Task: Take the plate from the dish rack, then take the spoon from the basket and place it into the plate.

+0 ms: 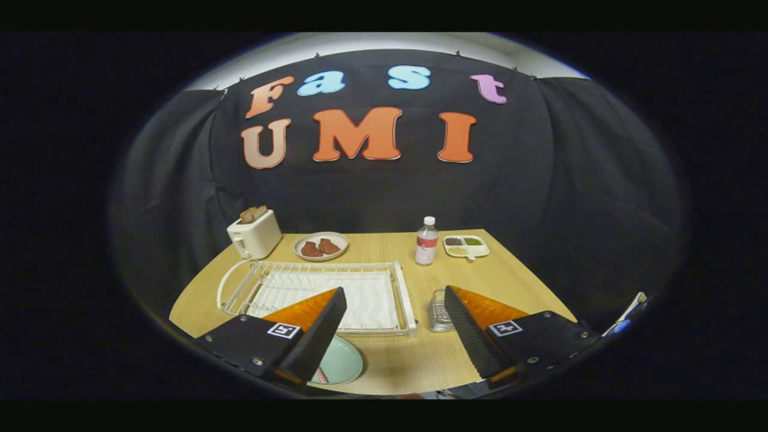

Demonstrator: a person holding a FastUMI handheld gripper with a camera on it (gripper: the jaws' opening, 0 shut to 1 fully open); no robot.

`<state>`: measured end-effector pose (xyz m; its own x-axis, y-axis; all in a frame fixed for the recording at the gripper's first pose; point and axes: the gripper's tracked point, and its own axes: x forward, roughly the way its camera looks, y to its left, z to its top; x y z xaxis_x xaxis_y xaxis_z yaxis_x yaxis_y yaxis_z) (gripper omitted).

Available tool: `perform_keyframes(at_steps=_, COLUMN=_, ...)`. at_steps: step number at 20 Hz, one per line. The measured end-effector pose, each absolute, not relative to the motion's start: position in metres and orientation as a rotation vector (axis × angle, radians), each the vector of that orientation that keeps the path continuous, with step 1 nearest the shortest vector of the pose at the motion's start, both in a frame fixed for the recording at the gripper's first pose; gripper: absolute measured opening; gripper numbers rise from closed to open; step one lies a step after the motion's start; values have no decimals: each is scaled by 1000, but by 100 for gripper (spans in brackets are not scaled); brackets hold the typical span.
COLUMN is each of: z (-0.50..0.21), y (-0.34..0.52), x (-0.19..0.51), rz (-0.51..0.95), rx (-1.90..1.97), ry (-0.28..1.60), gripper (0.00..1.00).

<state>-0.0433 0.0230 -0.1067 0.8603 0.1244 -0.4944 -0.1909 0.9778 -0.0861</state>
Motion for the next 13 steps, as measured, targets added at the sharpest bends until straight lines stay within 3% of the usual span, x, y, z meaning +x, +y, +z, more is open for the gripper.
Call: perform_keyframes(at_steps=13, z=-87, y=14, x=-36, rz=131, rx=-80, ry=466, gripper=98)
